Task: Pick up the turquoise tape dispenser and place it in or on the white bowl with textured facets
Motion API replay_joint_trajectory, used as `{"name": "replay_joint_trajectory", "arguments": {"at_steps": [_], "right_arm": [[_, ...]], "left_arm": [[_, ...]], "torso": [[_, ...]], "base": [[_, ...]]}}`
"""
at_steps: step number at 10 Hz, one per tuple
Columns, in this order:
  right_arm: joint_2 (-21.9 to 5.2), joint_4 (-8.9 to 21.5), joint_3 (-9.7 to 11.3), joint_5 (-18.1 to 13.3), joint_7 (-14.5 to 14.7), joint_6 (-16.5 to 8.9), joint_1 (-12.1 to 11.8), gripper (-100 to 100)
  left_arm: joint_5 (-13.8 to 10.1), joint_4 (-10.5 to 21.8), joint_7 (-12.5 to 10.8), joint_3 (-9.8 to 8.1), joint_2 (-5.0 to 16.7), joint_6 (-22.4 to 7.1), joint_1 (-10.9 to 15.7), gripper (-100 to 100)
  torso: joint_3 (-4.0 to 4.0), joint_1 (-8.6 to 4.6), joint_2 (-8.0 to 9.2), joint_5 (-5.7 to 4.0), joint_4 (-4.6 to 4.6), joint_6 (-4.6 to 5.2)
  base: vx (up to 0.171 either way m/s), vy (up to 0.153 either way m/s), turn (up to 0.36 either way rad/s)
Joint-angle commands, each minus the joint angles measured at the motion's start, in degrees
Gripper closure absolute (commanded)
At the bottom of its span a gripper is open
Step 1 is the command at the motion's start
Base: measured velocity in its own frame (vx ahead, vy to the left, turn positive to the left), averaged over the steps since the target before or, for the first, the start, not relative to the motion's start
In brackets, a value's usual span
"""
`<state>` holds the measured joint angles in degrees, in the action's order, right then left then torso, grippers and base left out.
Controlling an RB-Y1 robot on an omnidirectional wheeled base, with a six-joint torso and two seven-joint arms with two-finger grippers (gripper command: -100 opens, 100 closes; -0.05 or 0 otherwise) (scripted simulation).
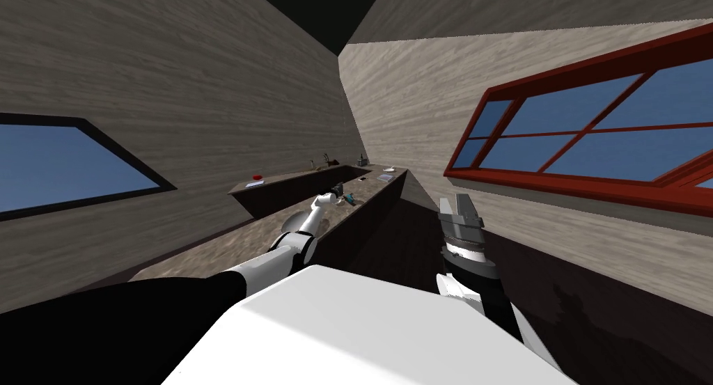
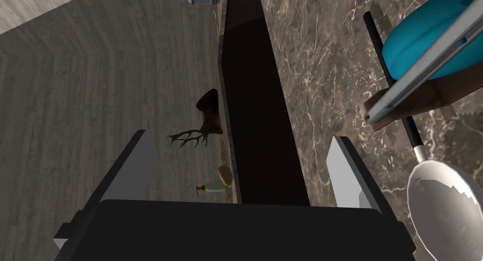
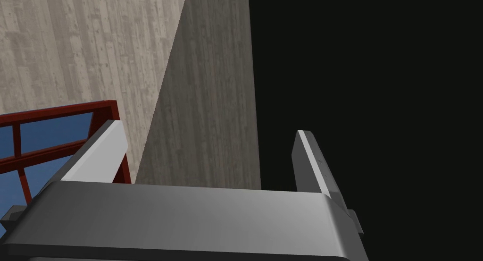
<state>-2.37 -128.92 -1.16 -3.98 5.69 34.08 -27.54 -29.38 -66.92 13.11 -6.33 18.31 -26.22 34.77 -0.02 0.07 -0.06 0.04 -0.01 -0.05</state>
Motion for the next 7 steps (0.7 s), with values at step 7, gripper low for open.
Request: {"name": "replay_joint_trajectory", "arguments": {"at_steps": [7], "right_arm": [[0.00,0.00,0.00,0.00,0.00,0.00,0.00,0]], "left_arm": [[-2.86,11.88,2.84,-0.64,1.52,-8.23,6.92,-100]], "torso": [[-0.02,-0.03,-0.04,-0.02,0.00,0.03]], "base": [[0.007,0.024,-0.060]]}}
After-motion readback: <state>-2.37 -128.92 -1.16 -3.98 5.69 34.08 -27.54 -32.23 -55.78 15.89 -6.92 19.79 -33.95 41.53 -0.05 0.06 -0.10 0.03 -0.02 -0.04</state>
